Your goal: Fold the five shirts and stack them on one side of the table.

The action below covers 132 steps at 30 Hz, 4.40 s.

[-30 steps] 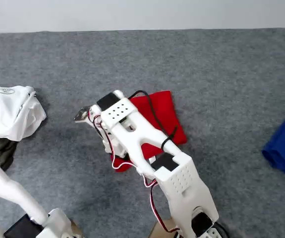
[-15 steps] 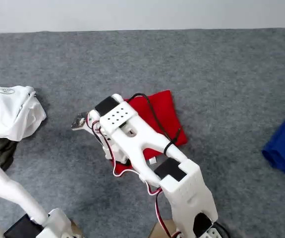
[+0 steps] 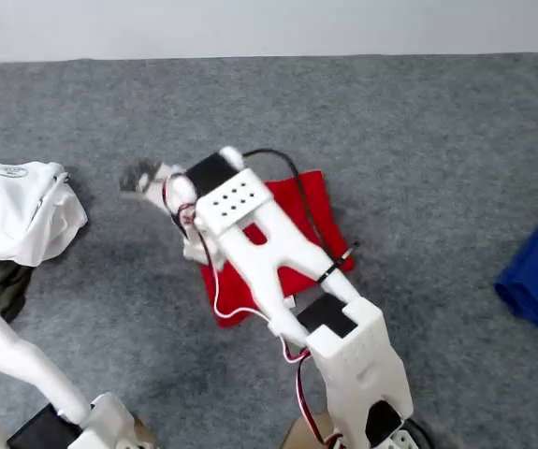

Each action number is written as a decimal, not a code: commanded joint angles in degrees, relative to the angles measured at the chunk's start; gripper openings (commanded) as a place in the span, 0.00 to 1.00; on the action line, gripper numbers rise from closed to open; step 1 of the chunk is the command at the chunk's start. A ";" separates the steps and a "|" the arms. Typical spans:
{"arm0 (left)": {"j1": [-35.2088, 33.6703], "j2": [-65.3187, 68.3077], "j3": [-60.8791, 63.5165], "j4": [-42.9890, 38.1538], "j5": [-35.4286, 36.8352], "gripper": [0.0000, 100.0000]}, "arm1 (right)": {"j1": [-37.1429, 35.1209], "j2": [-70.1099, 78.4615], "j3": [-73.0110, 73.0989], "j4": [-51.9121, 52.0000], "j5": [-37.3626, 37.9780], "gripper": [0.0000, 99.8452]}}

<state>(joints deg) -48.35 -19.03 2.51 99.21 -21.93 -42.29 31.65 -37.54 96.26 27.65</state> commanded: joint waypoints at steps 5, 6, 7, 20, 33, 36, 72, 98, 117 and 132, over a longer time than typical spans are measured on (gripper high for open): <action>0.44 -1.76 -0.31 0.79 -0.09 0.03 | 0.75 7.08 -13.63 -5.05 -1.49 0.25; 0.44 -1.76 -0.31 0.79 -0.09 0.03 | 0.84 8.75 -15.30 -5.93 -2.02 0.25; 0.44 -1.76 -0.31 0.79 -0.09 0.03 | 0.92 10.33 -16.88 -6.73 -2.29 0.25; 0.44 -1.76 -0.31 0.79 -0.09 0.03 | 1.01 28.53 -36.22 -7.60 -2.37 0.25; 0.44 -1.67 -0.31 0.79 -0.09 0.03 | 3.91 32.92 -40.79 -7.52 3.16 0.02; 0.44 -1.49 -0.31 0.79 -0.09 0.03 | 4.62 32.84 -40.88 -7.60 4.31 0.01; 0.44 -1.85 4.44 -2.55 -0.35 0.03 | 5.58 30.90 -47.47 -9.63 4.22 0.17; 0.53 -1.85 4.26 -3.34 -0.35 0.03 | 7.25 15.87 -23.82 6.73 4.13 0.01; 1.93 -1.85 4.35 -5.19 -0.09 0.03 | -2.77 13.32 -11.16 6.73 4.04 0.01; 2.02 -1.85 4.35 -5.36 -0.26 0.03 | 7.34 8.04 -11.52 4.00 4.40 0.01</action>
<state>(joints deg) -46.77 -19.03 7.16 94.99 -21.93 -37.63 42.20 -48.35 100.13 31.69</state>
